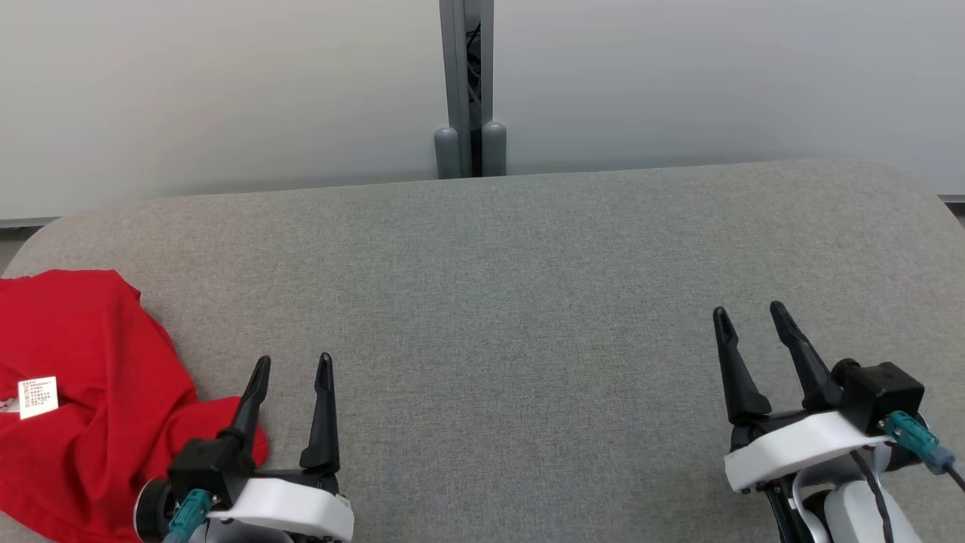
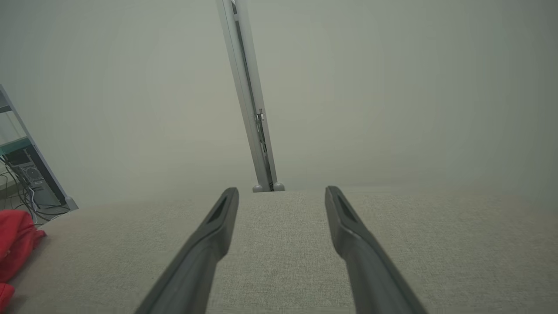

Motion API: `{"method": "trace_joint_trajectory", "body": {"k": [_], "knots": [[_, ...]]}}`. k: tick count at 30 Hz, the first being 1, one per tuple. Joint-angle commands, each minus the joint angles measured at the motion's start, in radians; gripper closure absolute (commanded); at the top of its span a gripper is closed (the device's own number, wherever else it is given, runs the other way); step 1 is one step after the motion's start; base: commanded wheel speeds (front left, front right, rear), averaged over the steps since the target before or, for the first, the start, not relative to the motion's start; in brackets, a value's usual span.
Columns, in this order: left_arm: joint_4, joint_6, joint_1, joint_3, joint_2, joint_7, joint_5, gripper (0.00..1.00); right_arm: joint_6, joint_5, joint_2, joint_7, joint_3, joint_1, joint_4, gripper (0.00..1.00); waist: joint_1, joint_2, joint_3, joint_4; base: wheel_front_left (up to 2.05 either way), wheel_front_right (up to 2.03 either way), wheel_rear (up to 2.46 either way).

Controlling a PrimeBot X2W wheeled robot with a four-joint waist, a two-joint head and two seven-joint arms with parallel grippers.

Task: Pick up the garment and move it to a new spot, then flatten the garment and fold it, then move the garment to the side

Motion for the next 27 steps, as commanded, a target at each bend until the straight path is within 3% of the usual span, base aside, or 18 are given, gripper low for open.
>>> {"method": "trace_joint_trajectory", "body": {"k": [1, 22, 27], "knots": [[0.018, 0.011, 0.007, 0.002, 0.003, -0.006, 0.027, 0.00, 0.002, -0.023, -0.011, -0.015, 0.006, -0.006, 0.024, 0.00, 0.0000, 0.0000, -0.002, 0.000, 0.00, 0.00, 0.00], [0.110, 0.052, 0.016, 0.031, 0.004, -0.018, 0.123, 0.00, 0.002, -0.127, -0.013, -0.076, 0.060, -0.046, 0.134, 0.00, 0.0000, 0.0000, -0.010, -0.006, 0.00, 0.00, 0.00], [0.130, 0.036, 0.008, 0.029, 0.004, -0.017, 0.111, 0.00, 0.002, -0.115, -0.013, -0.072, 0.055, -0.046, 0.152, 0.00, 0.0000, 0.0000, -0.012, -0.010, 0.00, 0.00, 0.00]]}}
